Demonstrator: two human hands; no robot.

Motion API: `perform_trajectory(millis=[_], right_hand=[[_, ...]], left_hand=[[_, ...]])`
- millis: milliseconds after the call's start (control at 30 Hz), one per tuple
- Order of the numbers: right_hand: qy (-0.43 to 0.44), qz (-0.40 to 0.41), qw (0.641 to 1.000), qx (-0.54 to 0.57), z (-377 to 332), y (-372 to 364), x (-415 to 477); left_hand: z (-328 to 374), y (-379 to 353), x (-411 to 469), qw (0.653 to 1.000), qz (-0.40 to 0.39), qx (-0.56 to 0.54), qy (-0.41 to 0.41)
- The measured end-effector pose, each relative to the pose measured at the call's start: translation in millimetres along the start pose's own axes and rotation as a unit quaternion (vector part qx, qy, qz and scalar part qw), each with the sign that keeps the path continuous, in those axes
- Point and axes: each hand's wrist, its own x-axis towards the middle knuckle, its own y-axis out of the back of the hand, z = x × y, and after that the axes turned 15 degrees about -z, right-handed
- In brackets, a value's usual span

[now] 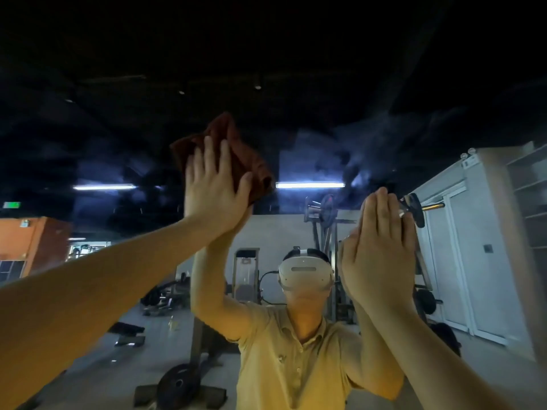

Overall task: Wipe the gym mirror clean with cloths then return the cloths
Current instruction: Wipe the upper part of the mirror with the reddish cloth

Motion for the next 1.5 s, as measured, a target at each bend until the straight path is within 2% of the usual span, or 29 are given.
perform_trajectory(millis=[100, 200, 300, 367, 433, 567, 667, 767, 833, 967, 1067, 1133, 1233, 1400, 1500], right_hand=[[0.010, 0.012, 1.000, 0.008, 2, -3, 3], [0.018, 0.022, 1.000, 0.013, 6, -3, 3], [0.023, 0.034, 0.999, 0.023, 8, -5, 2], [0.022, 0.029, 0.999, 0.020, 8, -5, 2], [0.016, 0.021, 1.000, 0.011, 7, -6, 2], [-0.005, 0.010, 1.000, -0.011, 4, -4, 1], [-0.022, -0.007, 1.000, -0.007, -5, 0, -3], [-0.019, -0.020, 1.000, -0.010, -9, 1, -11], [-0.011, -0.021, 1.000, -0.009, -7, 0, -14], [0.013, -0.002, 1.000, 0.010, -2, -3, -16], [0.022, 0.011, 0.999, 0.028, 2, -3, -15], [0.029, 0.019, 0.999, 0.027, 5, -5, -17], [0.031, 0.026, 0.999, 0.016, 6, -8, -18], [0.003, 0.021, 1.000, 0.006, -3, -7, -20], [-0.017, 0.008, 1.000, 0.016, -13, -5, -25]], left_hand=[[81, -6, 33, 0.998, 0.031, -0.001, -0.059], [137, -19, 27, 0.985, -0.001, 0.039, -0.169], [120, -28, 7, 0.951, -0.036, 0.090, -0.293], [78, -28, -5, 0.938, -0.046, 0.122, -0.320], [20, -27, -20, 0.951, -0.048, 0.124, -0.280], [-105, -24, -75, 0.988, -0.042, 0.069, -0.131], [-144, -23, -110, 0.993, -0.069, 0.062, -0.075], [-103, -26, -106, 0.997, -0.064, 0.025, -0.047], [-48, -35, -94, 0.996, -0.053, 0.012, -0.070], [79, -56, -76, 0.974, -0.050, -0.003, -0.221], [104, -52, -70, 0.952, -0.057, 0.008, -0.300], [79, -45, -65, 0.958, -0.036, 0.032, -0.281], [12, -35, -66, 0.983, 0.001, 0.036, -0.179], [-135, -27, -117, 0.997, -0.020, 0.068, -0.040], [-178, -15, -135, 0.991, -0.042, 0.129, 0.002]])
